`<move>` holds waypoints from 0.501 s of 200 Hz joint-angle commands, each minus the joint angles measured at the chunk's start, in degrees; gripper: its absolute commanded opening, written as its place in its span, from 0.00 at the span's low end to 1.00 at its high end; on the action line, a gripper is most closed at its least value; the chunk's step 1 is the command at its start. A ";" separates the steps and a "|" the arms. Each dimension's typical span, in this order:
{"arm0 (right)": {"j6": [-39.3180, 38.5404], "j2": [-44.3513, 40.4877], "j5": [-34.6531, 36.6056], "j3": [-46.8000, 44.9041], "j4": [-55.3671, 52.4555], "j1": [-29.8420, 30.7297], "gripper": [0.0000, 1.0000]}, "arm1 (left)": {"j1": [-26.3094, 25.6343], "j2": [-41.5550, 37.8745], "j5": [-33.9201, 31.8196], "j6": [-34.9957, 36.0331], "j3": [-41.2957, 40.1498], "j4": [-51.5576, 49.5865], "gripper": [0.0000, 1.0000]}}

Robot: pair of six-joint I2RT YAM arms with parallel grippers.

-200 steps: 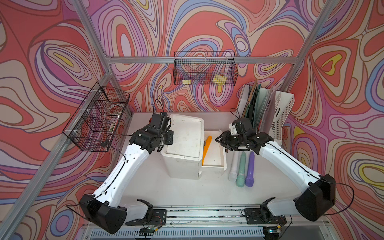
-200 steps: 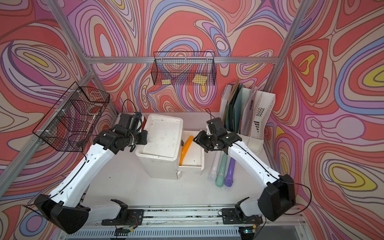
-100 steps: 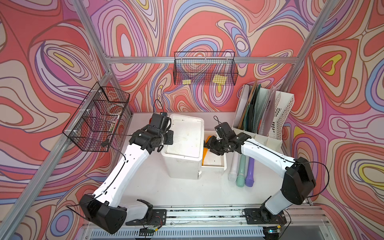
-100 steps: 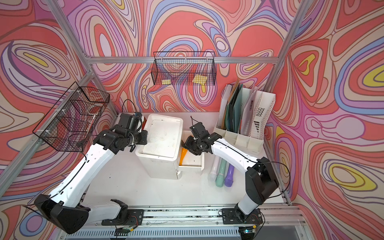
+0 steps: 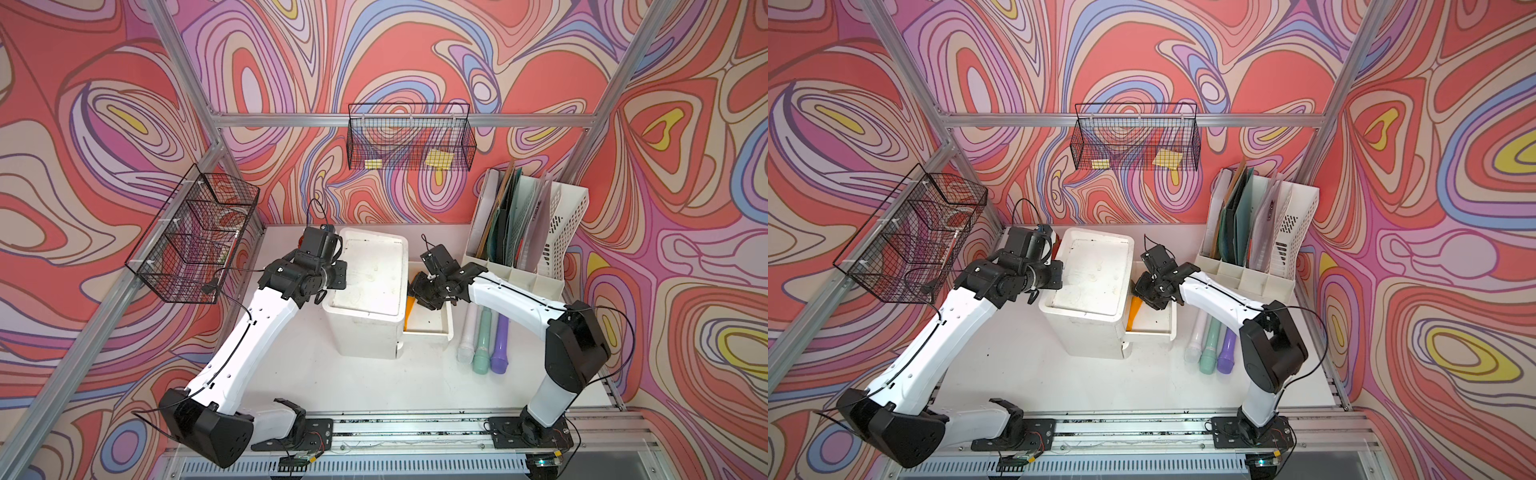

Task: Take the microphone out of the drawer
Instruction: Pick up the microphone from the drawer.

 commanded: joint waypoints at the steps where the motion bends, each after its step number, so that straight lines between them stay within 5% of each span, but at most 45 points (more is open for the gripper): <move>1: -0.09 1.27 2.01 0.88 -0.31 0.94 0.50 | -0.09 -0.68 0.32 1.44 -1.41 -5.69 0.00; 72: -3.26 6.89 10.35 4.11 -9.17 3.23 0.48 | -0.07 -0.89 0.04 1.54 -1.58 -6.03 0.00; 100: -3.44 6.42 12.09 3.73 -9.71 3.23 0.39 | -0.10 -1.09 0.05 1.52 -1.76 -6.04 0.00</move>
